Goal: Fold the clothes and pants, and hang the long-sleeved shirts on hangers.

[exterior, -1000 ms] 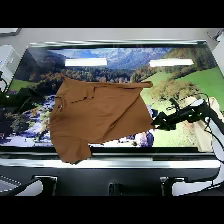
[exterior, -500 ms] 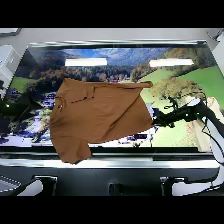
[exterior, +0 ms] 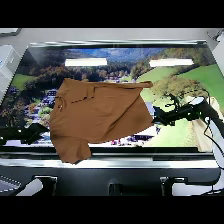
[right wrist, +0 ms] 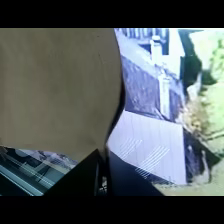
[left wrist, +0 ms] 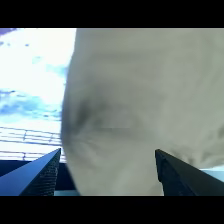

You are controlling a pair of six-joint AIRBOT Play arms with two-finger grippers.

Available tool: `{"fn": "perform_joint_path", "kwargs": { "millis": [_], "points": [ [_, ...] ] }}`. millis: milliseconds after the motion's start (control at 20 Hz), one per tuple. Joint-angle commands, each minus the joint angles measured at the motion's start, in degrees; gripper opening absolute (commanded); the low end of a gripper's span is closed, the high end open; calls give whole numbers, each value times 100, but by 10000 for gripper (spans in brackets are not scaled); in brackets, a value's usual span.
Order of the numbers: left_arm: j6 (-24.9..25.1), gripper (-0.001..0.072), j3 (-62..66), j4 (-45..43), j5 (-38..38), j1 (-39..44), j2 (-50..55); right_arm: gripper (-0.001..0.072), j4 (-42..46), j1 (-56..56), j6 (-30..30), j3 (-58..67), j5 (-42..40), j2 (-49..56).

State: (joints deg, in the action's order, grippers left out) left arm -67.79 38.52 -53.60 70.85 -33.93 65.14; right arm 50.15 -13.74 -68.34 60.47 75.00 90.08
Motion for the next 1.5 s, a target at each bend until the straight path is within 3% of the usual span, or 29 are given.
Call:
{"fn": "perform_joint_path", "kwargs": {
  "millis": [0, 300, 350, 650, 750, 800, 1150, 1250, 1450],
  "points": [
    [485, 628, -380, 4, -452, -103, 103, 29, -48, 7, -2, 0, 70, -20],
    [769, 623, -380, 166, -654, -96, 608, 29, -61, 7, -48, 0, 127, -20],
    [870, 589, -380, 319, -662, -87, 634, 29, -63, 7, -46, 0, 138, -20],
    [820, 582, -380, 632, -988, 507, 820, 29, -221, 7, -44, 0, 122, -20],
    [820, 171, -380, 675, -990, 715, 903, 29, -328, 7, -42, 0, 127, -24],
    [815, 22, -374, 737, -992, 748, 901, 29, -365, 7, -42, 2, 125, -37],
    [741, 18, 925, 1777, -393, 973, 791, 26, -1200, 101, 437, 144, -302, -988],
    [376, 18, 1899, 1808, -400, 1296, 739, 25, -1067, 444, 446, 592, -890, -1307],
    [-588, 17, 4675, 1320, -717, 1781, 752, 25, 243, 1228, -450, 2524, -2586, -1530]
  ]
}}
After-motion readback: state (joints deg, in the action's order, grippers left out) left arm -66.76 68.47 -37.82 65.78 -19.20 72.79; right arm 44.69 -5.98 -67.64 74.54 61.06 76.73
